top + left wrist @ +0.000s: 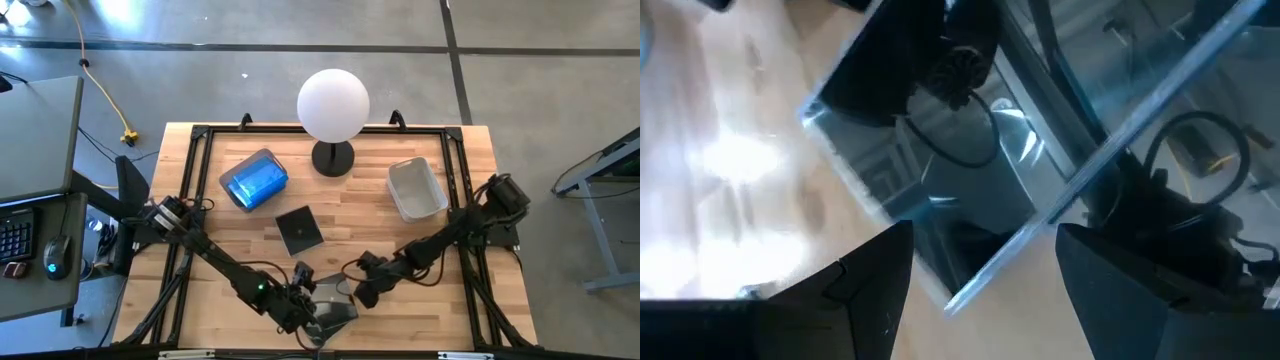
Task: Pick & place jewel cases by type
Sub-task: Put the top right black CD case into the gray bin
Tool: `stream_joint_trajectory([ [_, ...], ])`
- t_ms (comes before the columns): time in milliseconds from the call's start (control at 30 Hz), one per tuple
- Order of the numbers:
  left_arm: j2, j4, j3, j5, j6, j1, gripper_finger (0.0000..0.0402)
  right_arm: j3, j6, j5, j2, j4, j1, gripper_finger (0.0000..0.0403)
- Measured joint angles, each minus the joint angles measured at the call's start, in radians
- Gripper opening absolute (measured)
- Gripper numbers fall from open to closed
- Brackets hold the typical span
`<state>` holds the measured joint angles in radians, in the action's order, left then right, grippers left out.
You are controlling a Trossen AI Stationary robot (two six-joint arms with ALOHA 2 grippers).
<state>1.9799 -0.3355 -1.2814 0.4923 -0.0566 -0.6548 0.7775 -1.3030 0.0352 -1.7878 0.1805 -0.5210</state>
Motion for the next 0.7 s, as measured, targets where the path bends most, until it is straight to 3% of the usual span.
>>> stream_joint_trajectory([
  [700,0.015,0.059,-0.001,0.003,-0.049,0.006,0.0241,0.007,0.021,0.032,-0.006,0.049,0.007,0.0133],
])
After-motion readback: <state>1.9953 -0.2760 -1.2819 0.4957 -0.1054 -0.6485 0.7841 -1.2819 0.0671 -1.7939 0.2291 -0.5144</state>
